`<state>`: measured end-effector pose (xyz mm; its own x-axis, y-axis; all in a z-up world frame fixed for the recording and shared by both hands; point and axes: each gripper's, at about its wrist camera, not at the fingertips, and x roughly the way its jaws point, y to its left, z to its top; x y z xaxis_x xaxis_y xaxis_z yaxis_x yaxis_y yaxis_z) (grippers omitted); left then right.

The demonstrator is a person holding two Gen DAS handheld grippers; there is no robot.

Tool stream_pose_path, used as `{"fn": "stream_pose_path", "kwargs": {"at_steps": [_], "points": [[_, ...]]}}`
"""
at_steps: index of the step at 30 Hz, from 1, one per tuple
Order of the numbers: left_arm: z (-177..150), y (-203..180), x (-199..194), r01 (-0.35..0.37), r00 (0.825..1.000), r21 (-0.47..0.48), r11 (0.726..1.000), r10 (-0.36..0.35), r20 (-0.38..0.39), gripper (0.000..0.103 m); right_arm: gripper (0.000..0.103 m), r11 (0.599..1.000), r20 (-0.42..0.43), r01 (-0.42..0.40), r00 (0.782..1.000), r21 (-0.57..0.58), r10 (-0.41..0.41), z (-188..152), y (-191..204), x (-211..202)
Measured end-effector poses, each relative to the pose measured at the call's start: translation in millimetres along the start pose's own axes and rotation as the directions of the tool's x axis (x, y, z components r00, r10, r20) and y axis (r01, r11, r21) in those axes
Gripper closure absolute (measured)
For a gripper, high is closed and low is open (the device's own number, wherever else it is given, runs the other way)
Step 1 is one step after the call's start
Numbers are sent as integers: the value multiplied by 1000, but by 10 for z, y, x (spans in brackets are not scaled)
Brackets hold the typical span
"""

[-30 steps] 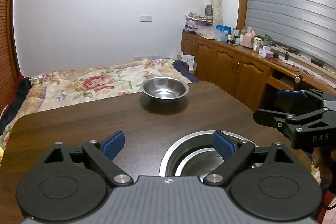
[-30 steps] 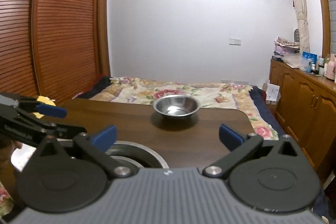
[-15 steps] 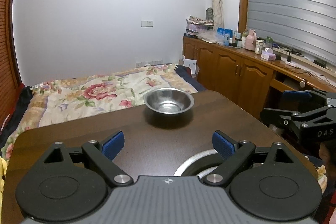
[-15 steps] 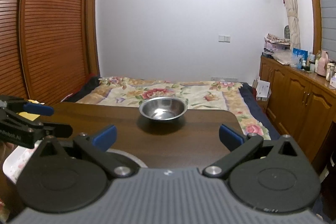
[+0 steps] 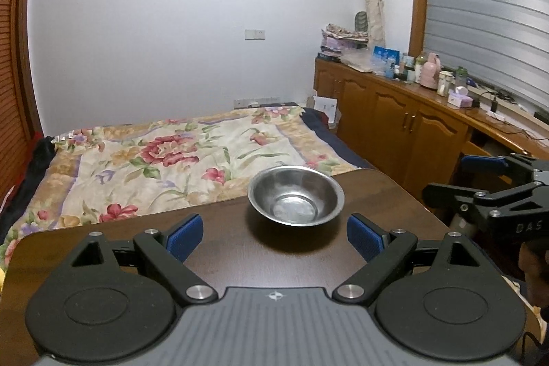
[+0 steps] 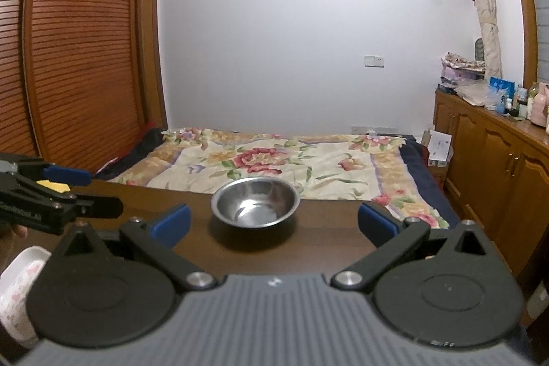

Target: Organize plates and bowls

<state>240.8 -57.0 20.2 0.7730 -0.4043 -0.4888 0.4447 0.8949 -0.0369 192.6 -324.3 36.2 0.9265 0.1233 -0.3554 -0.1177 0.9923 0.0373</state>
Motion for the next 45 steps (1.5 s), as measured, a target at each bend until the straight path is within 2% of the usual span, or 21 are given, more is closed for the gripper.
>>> {"fn": "stream_pose_path", "kwargs": {"at_steps": [14, 20, 28, 36, 38, 41, 43, 45], "points": [[138, 96, 629, -25, 998, -2, 1000, 25, -59, 10, 0, 999, -70, -42, 997, 2, 42, 30, -153, 687], [162, 160, 864, -29, 996, -19, 999, 27, -81, 10, 0, 997, -103, -63, 992, 45, 67, 61, -219, 939], [172, 185, 1171, -12, 993, -40, 999, 8, -118, 13, 0, 996, -143, -60, 987, 62, 68, 33, -259, 1195], [121, 269, 1409, 5, 984, -95, 995, -21, -175, 29, 2, 990, -176, -71, 980, 120, 92, -57, -282, 1420], [102, 286, 1442, 1, 982, -101, 995, -20, -187, 36, 15, 990, -183, -69, 979, 122, 91, -89, -253, 1464], [75, 308, 1473, 4, 979, -106, 994, -25, -200, 42, 16, 985, -196, -87, 974, 146, 115, -142, -243, 1517], [61, 310, 1485, 2, 979, -107, 994, -24, -204, 45, 21, 985, -203, -92, 972, 148, 122, -158, -246, 1544], [53, 301, 1504, 5, 977, -111, 994, -28, -212, 51, 24, 983, -209, -102, 969, 155, 134, -170, -252, 1553]]}}
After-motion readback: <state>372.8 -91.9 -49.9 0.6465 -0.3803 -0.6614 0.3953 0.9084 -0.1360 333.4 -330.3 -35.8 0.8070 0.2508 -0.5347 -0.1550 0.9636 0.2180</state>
